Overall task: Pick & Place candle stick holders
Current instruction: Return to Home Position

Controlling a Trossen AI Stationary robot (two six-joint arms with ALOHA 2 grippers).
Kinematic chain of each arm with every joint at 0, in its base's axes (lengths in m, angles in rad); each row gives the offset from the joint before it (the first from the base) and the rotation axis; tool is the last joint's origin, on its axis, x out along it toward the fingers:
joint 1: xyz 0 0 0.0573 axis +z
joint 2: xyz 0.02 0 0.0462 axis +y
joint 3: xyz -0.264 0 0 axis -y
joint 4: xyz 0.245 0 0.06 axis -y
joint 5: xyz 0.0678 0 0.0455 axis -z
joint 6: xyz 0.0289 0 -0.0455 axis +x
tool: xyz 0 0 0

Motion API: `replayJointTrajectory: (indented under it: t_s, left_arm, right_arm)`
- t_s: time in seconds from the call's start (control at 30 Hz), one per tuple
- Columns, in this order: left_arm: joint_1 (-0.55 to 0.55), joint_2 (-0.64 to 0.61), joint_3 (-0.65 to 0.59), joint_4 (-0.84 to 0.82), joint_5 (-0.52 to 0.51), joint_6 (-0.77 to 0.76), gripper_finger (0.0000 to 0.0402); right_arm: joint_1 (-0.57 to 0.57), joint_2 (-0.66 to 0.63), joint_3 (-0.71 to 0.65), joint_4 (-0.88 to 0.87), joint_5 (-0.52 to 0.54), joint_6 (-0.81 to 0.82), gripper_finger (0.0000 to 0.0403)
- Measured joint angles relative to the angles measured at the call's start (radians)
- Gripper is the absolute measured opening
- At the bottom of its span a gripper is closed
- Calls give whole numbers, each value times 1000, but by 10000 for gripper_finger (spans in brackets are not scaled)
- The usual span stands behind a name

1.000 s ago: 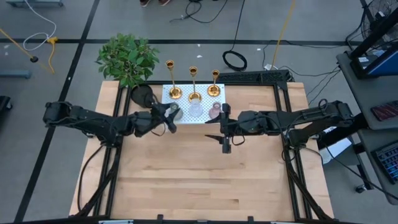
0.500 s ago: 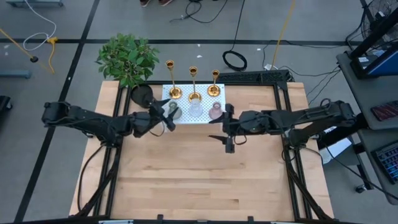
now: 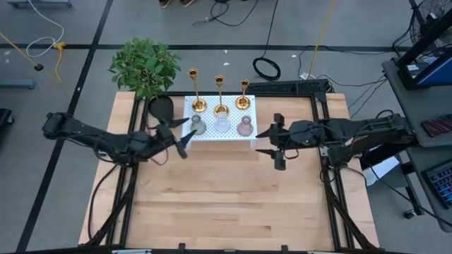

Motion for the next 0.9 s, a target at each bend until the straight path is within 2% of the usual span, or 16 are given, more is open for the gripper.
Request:
replayJointTrajectory:
  t_s: [0.1,0.2,0.3,0.47,0.53,0.67,0.8,0.9]
  left_arm:
    - [-62,-39,25,1,0,34,229]
    - [-120,-65,54,-39,20,93,192]
    - [-161,-94,98,-141,60,105,143]
    - [-191,-167,174,-372,25,60,49]
    - [-189,-207,192,-464,26,18,14]
    - [-179,-289,195,-620,79,-82,10]
    - [-178,-358,195,-788,70,-173,5]
    - [-178,-399,164,-828,77,-197,4]
  right_arm:
    - [0,-32,-24,13,-14,-4,187]
    - [0,-78,-75,36,-60,-29,152]
    - [0,-143,-142,66,-79,-27,108]
    - [0,-276,-251,93,-82,-5,22]
    - [0,-330,-310,139,-82,-1,6]
    - [-1,-422,-431,221,-82,25,7]
    - [-1,-514,-531,274,-82,33,2]
    - [-1,-575,-594,316,-82,41,1]
